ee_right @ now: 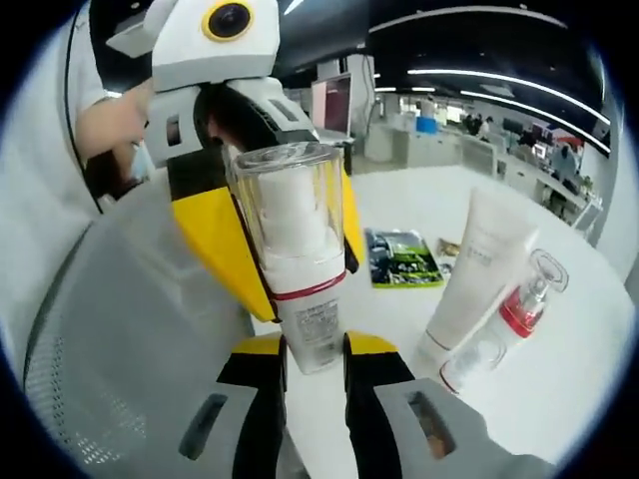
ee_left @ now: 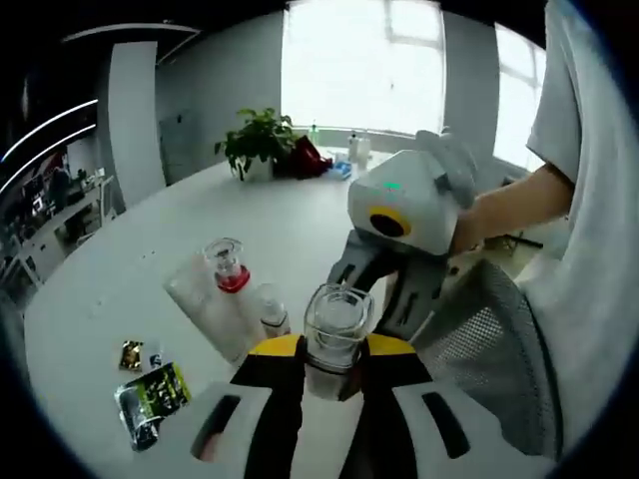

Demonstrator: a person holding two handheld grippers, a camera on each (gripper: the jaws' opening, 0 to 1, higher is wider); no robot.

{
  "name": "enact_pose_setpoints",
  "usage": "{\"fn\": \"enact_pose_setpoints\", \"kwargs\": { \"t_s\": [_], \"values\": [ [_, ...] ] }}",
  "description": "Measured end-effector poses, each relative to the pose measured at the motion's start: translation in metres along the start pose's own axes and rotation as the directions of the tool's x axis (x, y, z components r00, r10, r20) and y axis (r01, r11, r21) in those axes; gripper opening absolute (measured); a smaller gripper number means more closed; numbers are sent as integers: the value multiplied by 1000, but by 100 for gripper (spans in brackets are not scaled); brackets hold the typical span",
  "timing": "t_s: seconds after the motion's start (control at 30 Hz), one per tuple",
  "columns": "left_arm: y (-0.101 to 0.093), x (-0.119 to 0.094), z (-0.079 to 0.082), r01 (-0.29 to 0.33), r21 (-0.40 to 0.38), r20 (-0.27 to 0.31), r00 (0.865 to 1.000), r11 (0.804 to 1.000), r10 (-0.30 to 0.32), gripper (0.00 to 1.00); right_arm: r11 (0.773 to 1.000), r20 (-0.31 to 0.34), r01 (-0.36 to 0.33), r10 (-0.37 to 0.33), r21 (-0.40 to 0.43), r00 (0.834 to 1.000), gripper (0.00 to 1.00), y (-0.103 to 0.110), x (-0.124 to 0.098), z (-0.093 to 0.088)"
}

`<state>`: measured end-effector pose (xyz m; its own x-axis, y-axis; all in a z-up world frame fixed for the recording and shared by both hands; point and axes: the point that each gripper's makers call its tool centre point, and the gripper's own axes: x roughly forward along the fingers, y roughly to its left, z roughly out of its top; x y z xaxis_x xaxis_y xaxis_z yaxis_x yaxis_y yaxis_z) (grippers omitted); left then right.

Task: Arrange the skincare products in the storage area until every visible bottle or jar stands upright without overlapping.

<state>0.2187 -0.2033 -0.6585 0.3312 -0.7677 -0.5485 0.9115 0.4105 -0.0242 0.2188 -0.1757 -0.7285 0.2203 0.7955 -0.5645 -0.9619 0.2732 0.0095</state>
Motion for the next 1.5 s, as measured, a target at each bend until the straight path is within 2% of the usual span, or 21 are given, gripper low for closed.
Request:
{"fn": "enact_pose_setpoints", "kwargs": {
  "t_s": [0.27,0.53,0.63,0.8,1.07,1.37,1.5],
  "values": [
    [8,20,-22,15,-1,-56,998,1000,-15,22,1000,-46,-12,13,15,999,21,-6,15,-23],
    [17,41,-44,1,46,-105,994,999,4,22,1000,-82,10,-10,1,997,21,-18,31,-48],
    [22,49,-56,-6,61,-115,993,998,13,22,1000,-104,15,-16,-12,994,21,-22,37,-58],
    [27,56,-66,-8,60,-125,992,998,15,22,1000,-127,25,-27,-17,992,21,-25,43,-69],
    [31,63,-74,-5,58,-132,991,998,12,22,999,-135,37,-41,-28,990,22,-28,49,-78],
    [35,66,-70,5,47,-106,994,999,0,22,998,-103,57,-58,-9,993,23,-33,46,-75],
    [35,67,-68,17,45,-102,995,999,-12,22,998,-90,66,-64,17,994,28,-34,42,-78]
  ]
}}
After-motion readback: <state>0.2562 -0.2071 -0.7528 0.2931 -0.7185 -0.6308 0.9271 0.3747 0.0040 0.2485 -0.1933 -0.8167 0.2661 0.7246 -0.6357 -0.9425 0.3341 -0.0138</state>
